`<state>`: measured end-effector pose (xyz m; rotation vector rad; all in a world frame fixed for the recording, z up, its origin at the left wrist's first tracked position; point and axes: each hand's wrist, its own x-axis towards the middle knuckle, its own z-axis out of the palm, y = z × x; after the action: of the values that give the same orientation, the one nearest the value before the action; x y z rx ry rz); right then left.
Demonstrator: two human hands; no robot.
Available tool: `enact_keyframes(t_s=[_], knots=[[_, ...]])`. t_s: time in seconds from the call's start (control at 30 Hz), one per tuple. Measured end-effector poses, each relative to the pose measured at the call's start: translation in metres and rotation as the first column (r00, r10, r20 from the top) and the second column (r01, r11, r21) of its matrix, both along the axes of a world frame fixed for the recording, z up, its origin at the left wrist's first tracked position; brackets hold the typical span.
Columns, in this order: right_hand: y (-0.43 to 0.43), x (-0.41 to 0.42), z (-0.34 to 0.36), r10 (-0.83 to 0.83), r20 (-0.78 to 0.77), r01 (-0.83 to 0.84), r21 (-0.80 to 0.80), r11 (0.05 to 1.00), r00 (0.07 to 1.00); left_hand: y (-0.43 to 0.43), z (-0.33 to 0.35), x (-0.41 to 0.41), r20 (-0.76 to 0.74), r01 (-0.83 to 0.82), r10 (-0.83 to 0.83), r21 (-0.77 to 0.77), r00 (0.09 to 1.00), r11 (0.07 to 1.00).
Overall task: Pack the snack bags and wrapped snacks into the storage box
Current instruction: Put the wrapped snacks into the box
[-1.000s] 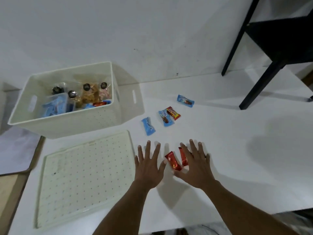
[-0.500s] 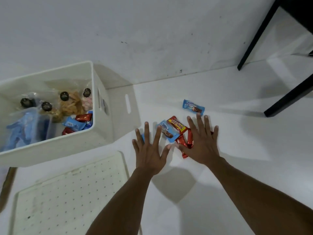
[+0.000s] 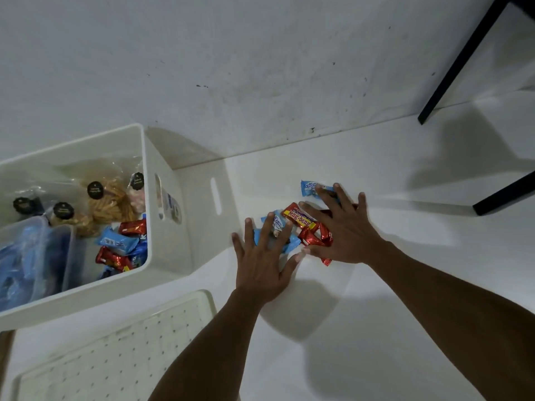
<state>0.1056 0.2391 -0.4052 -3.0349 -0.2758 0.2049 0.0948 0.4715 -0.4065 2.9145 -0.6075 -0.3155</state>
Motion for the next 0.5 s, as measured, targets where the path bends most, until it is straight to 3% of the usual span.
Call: enact_keyframes(t_s=[0.23, 0.5], knots=[[0.013, -0.01, -0.001, 0.04, 0.048, -0.041, 0.028, 0.999, 0.998, 0.006, -0.004, -0.008, 0.067, -0.025, 0.033, -0.111, 0.997, 0.994], [0.037, -0.048, -0.005, -0.119, 0.21, 0.092, 0.136, 0.986, 0.97, 0.011, -0.011, -0.033, 0.202, -0.103, 0.128, -0.13, 0.971, 0.986]])
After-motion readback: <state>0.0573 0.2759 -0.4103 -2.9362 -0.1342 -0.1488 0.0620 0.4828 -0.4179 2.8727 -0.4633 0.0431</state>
